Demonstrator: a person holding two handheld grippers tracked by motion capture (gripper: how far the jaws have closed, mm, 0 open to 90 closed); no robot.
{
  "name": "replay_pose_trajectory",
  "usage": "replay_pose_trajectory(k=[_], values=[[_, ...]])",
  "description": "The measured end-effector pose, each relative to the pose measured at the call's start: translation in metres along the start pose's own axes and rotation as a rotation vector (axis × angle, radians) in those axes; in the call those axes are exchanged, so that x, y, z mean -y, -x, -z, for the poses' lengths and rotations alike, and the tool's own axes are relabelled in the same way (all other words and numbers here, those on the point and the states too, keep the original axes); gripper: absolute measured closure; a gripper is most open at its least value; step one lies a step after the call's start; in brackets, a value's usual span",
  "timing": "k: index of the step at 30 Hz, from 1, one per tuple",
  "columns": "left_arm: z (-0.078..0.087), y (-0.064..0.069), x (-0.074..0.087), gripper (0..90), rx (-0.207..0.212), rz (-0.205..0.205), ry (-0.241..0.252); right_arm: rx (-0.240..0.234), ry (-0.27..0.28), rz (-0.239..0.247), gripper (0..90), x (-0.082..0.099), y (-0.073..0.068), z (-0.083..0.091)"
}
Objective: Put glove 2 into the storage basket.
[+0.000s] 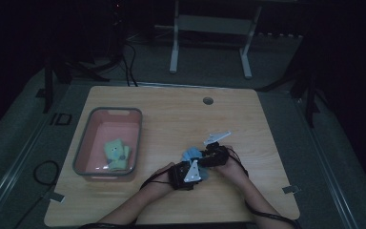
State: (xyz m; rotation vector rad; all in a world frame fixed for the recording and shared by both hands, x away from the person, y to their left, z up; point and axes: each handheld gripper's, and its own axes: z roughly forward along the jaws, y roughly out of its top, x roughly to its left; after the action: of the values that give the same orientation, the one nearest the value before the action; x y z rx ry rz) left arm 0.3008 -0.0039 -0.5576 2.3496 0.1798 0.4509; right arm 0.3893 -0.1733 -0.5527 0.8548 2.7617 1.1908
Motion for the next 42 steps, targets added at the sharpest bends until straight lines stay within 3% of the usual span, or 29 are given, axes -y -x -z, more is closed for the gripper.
replay_pose_trajectory(k=[1,3,7,12,19,26,42], values=[[0.0,0.0,0.0,70.0,-0.005,-0.005,0.0,-0.045,-0.002,-0.038,70.3,0.0,0.002,0.0],[0.002,-0.003,-0.002,73.4,0.011,0.015,-0.003,-0.077,-0.005,-0.073,73.8,0.001,0.005,-0.001],[0.006,-0.007,-0.004,76.4,0.029,0.029,-0.009,-0.082,-0.001,-0.124,76.9,0.0,0.006,0.0],[0.014,-0.011,-0.005,76.9,0.036,0.033,-0.006,-0.086,0.012,-0.141,77.8,-0.002,0.004,0.003],[0.041,-0.018,-0.01,76.9,0.019,0.029,0.022,-0.089,0.06,-0.105,77.9,-0.022,-0.006,0.016],[0.069,-0.03,-0.016,76.9,0.017,0.024,0.015,-0.103,0.101,-0.091,77.9,-0.044,-0.016,0.024],[0.115,-0.044,-0.015,76.9,-0.025,0.019,-0.013,-0.109,0.139,-0.017,78.0,-0.09,-0.041,0.023]])
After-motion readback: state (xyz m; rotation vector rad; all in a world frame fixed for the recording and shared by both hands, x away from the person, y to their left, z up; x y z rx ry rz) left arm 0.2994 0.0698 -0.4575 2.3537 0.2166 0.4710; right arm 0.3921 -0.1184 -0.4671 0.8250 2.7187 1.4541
